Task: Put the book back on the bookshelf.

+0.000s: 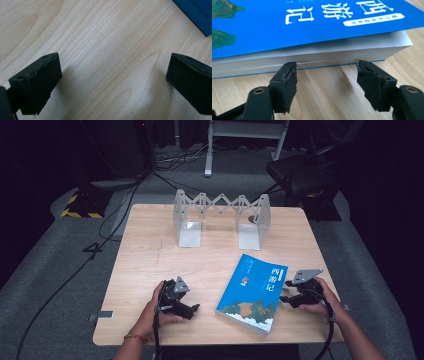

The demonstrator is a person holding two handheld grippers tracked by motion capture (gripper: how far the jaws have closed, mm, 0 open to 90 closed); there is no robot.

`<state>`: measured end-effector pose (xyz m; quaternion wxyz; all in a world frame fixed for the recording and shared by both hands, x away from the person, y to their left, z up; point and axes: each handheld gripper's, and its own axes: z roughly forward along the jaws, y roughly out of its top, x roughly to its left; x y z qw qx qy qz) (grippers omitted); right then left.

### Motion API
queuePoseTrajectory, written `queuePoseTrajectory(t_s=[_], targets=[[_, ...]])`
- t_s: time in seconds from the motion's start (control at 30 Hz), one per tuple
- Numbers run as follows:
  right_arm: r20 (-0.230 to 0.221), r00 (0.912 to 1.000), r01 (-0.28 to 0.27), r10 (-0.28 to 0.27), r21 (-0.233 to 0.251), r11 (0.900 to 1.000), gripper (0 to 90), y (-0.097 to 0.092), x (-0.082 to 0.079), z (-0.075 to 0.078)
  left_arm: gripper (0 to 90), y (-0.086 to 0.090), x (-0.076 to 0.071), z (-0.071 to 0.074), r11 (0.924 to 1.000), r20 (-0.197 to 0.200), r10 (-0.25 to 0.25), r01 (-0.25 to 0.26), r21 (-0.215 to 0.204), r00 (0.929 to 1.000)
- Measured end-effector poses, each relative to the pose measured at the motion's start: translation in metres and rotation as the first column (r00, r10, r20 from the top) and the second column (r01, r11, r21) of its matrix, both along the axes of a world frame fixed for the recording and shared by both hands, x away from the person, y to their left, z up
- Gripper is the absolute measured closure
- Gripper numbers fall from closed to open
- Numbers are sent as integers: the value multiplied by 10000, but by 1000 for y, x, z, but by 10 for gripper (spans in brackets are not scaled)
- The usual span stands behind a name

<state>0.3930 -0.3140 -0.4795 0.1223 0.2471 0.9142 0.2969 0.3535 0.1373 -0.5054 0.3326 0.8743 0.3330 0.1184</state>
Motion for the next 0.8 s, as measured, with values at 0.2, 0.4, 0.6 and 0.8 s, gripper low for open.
queuePoseTrajectory(t_s=[0.2, 0.4, 0.6, 0.8], targets=[[117, 9991, -403, 406, -267, 9988, 337, 10, -10, 3, 6, 0, 0, 0, 10000, -12, 58, -58, -11, 10000], [397, 9988, -278, 278, -6, 9996, 336, 13, -17, 9, 6, -1, -1, 0, 9998, -22, 173, -173, 17, 9998], [456, 9989, -143, 124, 415, 9990, 337, 15, -22, 15, 63, -4, -6, 6, 9998, -222, -78, 83, 199, 9997], [859, 9962, -209, 158, 589, 9980, 337, 21, -31, 23, 170, -13, -15, 21, 9930, -49, -920, 914, -751, 9957]])
